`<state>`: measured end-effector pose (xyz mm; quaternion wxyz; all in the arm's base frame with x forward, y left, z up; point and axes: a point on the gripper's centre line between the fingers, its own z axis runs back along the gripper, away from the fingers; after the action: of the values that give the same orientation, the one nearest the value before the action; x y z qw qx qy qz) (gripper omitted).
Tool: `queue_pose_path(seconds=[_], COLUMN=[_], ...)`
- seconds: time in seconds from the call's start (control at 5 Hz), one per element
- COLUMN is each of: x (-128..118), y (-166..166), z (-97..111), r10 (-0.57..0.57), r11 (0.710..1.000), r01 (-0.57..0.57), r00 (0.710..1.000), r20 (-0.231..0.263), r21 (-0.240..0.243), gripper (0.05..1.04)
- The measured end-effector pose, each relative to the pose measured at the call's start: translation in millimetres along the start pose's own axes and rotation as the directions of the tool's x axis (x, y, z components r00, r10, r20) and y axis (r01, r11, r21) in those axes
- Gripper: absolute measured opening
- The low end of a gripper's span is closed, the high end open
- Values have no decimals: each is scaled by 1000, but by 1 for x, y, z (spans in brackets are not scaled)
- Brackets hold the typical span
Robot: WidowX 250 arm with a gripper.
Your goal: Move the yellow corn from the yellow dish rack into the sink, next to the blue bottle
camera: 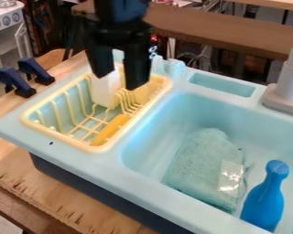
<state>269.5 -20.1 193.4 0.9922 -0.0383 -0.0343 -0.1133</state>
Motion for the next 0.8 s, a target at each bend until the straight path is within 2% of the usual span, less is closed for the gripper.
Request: queue_pose_path(seconds=[0.2,0.4,0.6,0.8], x=[-3,-7,-17,-27], y=[13,22,30,39], z=[1,-5,-25,-36], r10=[14,34,68,99], r11=[1000,999,998,995], r01=[-14,-33,-67,-100], r00=[1000,999,993,989], r20=[-8,-31,-93,-109], r21=[25,28,17,-3], gripper=[1006,1006,1006,1006])
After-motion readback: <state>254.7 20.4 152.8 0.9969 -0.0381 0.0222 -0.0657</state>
